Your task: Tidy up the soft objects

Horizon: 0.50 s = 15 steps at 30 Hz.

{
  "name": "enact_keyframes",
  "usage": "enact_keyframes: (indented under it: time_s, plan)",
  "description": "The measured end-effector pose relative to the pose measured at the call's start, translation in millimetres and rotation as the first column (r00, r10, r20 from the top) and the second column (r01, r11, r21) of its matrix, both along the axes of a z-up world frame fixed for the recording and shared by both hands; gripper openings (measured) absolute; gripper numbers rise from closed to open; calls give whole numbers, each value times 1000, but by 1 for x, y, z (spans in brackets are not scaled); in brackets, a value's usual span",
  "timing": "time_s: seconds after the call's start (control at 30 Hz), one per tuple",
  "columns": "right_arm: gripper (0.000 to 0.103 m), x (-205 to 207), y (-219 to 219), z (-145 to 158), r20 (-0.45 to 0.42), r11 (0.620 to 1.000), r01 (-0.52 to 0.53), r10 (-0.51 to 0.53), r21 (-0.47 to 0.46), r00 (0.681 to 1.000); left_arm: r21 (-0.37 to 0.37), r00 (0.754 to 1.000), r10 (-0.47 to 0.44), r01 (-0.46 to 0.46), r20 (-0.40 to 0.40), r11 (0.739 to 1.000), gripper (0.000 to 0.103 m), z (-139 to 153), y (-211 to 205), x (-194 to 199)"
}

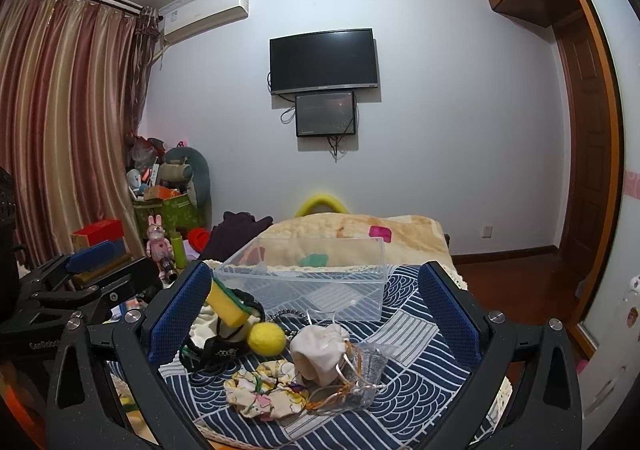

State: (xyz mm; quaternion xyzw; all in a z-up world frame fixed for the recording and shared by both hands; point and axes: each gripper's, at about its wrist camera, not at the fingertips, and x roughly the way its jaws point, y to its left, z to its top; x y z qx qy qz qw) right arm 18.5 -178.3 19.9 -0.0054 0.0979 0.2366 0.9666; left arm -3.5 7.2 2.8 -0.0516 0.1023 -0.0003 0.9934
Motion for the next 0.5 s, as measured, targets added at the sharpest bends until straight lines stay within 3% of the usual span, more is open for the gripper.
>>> enact_keyframes:
  time_s: [0.5]
  plan:
    - [103, 1, -3, 1, -4, 1000, 2, -2, 10, 1000, -1, 1000, -9, 9, -7, 1000, 103, -1, -1, 2]
